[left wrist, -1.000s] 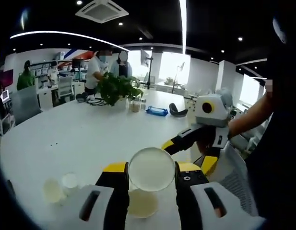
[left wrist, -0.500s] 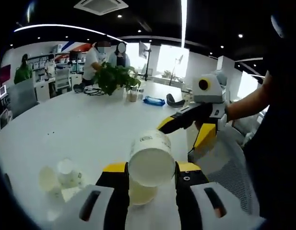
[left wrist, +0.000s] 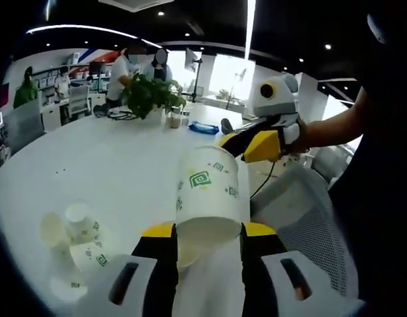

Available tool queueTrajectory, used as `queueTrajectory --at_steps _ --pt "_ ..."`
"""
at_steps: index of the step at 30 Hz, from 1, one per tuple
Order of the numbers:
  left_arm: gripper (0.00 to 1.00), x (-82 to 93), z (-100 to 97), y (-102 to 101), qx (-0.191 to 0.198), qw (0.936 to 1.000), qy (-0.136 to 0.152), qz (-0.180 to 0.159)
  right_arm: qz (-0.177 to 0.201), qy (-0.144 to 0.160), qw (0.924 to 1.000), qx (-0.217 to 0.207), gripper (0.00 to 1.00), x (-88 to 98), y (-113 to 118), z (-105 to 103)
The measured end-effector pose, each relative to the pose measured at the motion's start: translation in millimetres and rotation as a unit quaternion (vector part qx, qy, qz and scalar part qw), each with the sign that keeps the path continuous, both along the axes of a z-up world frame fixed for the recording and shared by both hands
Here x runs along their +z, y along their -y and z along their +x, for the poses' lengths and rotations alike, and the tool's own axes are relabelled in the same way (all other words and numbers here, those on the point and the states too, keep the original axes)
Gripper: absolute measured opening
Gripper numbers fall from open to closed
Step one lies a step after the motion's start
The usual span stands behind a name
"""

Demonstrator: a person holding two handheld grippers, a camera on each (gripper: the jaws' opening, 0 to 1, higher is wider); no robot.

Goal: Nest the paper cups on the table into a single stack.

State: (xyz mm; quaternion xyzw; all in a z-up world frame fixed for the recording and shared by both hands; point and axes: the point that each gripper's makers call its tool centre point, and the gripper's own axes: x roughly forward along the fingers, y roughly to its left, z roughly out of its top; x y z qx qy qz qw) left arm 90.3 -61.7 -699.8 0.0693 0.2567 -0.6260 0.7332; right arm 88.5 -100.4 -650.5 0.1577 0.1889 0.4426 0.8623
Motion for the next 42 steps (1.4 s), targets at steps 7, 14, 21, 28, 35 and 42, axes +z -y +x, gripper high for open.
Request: queueTrajectory --at_steps 7,14,21,28,35,42 --pt "0.35 -5.2 -5.3 0.7 -0.004 1.0000 -0.008 -0.002 0.018 -0.006 0.9998 0.009 0.02 4.7 -1.5 -1.1" --pt "0.35 -7.6 -9.0 2.8 -0.009 0.9999 -0.007 0.005 0.020 -0.008 0.9997 0.013 0.00 4.0 -2.4 -2.2" --pt "0.35 -9.2 -11.7 4.9 -0.012 0.9999 -0.007 0.007 0.023 -0.010 0.9993 0.028 0.00 6.1 -5.1 -5.5" --pt "0.35 -9.0 -10.1 5.0 -0.009 0.9999 -0.004 0.005 0.022 -0.008 0.9992 0.032 0.00 9.1 -6.9 -6.7" --pt "0.32 1.2 1.4 2.1 0.023 0.9996 0.009 -0.014 0.015 0.000 0.9993 0.034 0.00 14.2 -7.7 -6.0" --pt "0.41 8.7 9.9 -5.0 0.037 0.9988 0.026 -0.020 0.002 0.006 0.9992 0.040 0.00 17.2 -11.4 -7.1"
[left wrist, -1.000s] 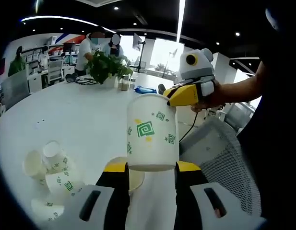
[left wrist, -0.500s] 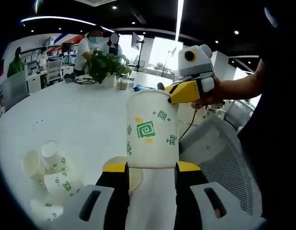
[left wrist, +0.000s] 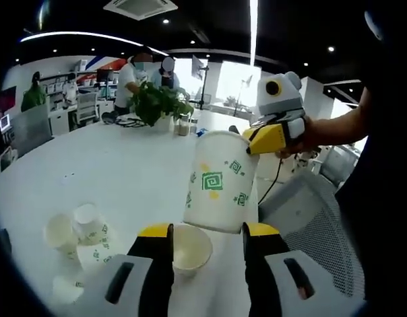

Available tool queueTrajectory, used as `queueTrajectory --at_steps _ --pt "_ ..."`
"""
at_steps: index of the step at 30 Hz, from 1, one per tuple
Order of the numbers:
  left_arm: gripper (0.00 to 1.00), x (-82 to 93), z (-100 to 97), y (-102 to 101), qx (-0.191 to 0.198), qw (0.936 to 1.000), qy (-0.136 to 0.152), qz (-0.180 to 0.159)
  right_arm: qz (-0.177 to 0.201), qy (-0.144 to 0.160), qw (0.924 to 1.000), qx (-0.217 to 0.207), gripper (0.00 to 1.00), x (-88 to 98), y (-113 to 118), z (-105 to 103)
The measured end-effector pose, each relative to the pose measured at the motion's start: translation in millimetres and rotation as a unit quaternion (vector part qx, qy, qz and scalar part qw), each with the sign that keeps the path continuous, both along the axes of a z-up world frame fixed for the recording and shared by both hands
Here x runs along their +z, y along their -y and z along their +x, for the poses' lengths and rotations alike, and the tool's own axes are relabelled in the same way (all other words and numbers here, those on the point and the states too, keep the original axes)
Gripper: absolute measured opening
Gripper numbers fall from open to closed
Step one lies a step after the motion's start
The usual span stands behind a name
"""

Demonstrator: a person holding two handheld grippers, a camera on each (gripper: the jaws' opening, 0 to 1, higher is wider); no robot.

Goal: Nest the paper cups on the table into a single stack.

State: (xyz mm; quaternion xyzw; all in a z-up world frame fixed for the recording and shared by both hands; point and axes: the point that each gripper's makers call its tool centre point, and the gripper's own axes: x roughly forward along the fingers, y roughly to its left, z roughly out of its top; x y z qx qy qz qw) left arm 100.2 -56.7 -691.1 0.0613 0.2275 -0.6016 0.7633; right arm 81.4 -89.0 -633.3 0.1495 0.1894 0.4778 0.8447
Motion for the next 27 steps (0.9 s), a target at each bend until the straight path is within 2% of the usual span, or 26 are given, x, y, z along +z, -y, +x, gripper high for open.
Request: queueTrajectory --at_steps 6,12,18,27 --pt "0.44 1.5 1.9 -6.1 0.011 0.9999 0.007 0.000 -0.012 0.009 0.9999 0.008 0.00 6.3 -3.9 2.4" --pt "0.50 -0.4 3.1 -13.2 0.019 0.9996 0.019 0.011 -0.047 0.019 0.9985 0.019 0.00 5.0 -6.0 7.1" --pt "0.55 0.6 2.3 -18.4 0.032 0.9990 0.024 0.017 -0.086 0.027 0.9954 0.032 0.00 -3.6 -8.8 10.6" --pt "0.61 -0.1 5.7 -28.0 0.050 0.9980 0.031 0.024 -0.121 0.034 0.9911 0.045 0.00 -16.2 -12.3 11.9"
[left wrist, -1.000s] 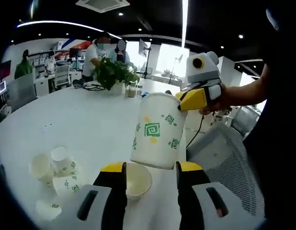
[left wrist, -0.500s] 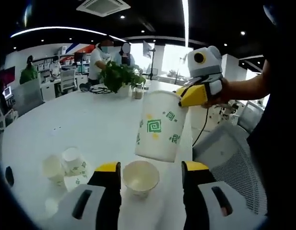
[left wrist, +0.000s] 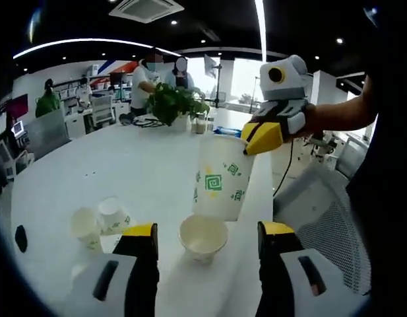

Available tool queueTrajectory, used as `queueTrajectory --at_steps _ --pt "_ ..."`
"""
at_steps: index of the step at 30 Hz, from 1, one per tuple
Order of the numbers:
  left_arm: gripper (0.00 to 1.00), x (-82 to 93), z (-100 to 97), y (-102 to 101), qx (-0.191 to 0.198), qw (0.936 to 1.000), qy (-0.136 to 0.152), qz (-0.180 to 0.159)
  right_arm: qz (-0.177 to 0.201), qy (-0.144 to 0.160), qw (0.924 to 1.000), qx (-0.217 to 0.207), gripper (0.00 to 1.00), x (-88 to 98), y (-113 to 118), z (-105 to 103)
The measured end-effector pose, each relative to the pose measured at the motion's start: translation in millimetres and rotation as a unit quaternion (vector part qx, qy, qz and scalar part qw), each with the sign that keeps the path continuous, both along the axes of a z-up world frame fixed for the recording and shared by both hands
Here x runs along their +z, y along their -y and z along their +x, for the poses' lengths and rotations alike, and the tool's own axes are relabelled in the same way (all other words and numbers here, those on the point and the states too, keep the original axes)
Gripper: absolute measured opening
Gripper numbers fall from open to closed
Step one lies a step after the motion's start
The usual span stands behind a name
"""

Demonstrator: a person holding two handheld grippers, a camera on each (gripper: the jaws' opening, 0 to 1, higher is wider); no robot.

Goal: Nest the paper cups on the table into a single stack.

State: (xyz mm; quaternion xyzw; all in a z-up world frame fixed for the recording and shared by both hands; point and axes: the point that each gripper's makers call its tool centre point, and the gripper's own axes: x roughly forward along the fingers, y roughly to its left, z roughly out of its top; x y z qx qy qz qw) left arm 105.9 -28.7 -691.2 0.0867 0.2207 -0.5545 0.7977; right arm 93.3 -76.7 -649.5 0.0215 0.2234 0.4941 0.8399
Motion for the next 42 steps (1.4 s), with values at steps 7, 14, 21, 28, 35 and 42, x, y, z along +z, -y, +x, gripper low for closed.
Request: queueTrajectory --at_steps 7,14,21,28,35,42 --pt "0.65 -1.7 0.7 -5.8 0.008 1.0000 0.003 0.001 -0.031 0.010 0.9993 0.017 0.00 -10.2 -5.5 2.4" --pt "0.65 0.2 0.5 -10.8 0.020 0.9998 0.003 0.001 -0.070 0.024 0.9964 0.042 0.00 -24.5 -13.2 4.9" --pt "0.66 -2.3 2.2 -16.3 0.027 0.9996 0.002 0.003 -0.121 0.037 0.9899 0.064 0.00 -45.2 -16.8 4.2" --pt "0.66 -5.1 3.1 -19.3 0.032 0.9995 0.000 0.003 -0.147 0.042 0.9852 0.078 0.00 -57.7 -19.6 5.9" --pt "0.66 -4.2 1.8 -20.2 0.036 0.9994 -0.001 0.002 -0.168 0.047 0.9805 0.091 0.00 -66.3 -23.4 5.4" --pt "0.66 -6.1 -1.3 -20.4 0.036 0.9993 -0.002 0.004 -0.193 0.051 0.9737 0.111 0.00 -77.3 -28.6 2.4"
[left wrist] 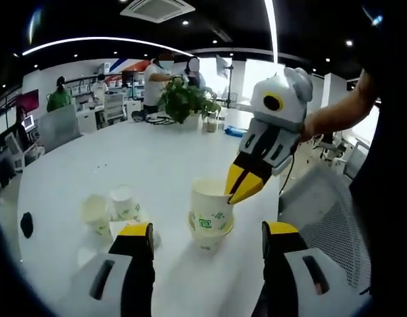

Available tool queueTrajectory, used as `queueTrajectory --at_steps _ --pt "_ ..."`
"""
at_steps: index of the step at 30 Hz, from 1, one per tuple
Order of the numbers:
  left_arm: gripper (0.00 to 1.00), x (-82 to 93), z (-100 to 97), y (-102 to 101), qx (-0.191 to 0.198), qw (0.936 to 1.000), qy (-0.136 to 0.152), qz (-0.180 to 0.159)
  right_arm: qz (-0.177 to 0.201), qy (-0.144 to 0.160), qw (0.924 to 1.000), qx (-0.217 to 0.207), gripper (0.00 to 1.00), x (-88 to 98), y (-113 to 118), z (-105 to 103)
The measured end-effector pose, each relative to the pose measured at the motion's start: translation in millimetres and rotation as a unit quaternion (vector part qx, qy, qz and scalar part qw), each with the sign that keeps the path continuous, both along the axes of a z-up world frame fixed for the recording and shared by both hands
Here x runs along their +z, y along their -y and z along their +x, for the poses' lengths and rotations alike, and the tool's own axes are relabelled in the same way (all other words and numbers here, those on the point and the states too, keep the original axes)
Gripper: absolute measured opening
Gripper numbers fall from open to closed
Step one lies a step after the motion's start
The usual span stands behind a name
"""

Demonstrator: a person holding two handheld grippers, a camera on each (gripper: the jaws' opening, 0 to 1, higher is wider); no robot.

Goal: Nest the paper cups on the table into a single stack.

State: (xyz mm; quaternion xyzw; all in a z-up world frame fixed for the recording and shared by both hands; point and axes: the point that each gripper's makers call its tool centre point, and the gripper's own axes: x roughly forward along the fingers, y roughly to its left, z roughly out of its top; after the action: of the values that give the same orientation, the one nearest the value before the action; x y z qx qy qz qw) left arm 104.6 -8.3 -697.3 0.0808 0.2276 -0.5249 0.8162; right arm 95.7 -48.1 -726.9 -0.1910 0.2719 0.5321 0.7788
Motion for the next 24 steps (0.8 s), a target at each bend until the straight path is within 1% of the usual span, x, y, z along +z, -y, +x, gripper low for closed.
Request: queueTrajectory --at_steps 11,17,24 --pt "0.65 -4.0 1.1 -6.3 0.002 1.0000 0.000 0.002 -0.022 -0.004 0.9995 0.021 0.00 -13.4 -9.7 -5.7" --pt "0.65 -4.5 -3.2 -5.8 0.003 1.0000 -0.002 0.005 -0.032 -0.009 0.9990 0.030 0.00 -22.5 -12.6 -8.4" --pt "0.65 -6.5 -4.7 -7.8 0.006 1.0000 -0.003 0.007 -0.024 -0.024 0.9991 0.028 0.00 -28.7 -14.2 -6.4"
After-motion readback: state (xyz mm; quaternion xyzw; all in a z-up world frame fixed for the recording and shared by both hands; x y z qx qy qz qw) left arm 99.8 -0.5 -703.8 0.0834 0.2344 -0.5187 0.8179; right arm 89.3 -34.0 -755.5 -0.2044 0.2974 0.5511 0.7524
